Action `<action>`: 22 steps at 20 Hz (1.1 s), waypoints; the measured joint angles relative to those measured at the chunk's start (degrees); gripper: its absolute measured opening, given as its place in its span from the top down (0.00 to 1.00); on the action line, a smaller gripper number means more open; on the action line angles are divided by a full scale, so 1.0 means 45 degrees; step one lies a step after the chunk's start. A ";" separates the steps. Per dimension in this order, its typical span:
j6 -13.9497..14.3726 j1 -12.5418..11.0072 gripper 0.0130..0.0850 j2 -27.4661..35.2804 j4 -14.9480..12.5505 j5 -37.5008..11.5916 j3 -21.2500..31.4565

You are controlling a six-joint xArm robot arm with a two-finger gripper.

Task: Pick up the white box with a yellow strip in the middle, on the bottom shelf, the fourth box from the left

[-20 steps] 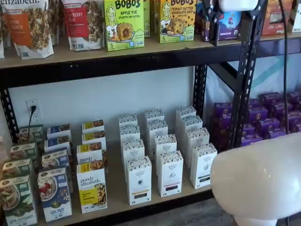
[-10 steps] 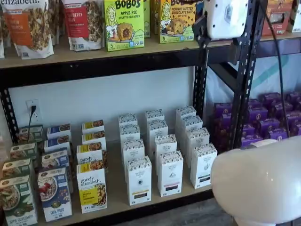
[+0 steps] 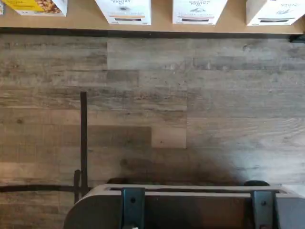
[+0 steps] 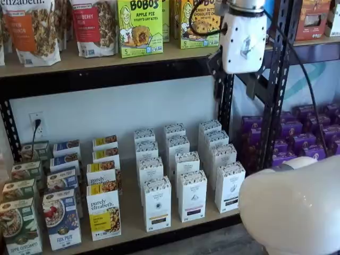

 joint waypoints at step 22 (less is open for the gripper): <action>0.0685 0.0819 0.00 0.1599 -0.0235 -0.6161 0.3936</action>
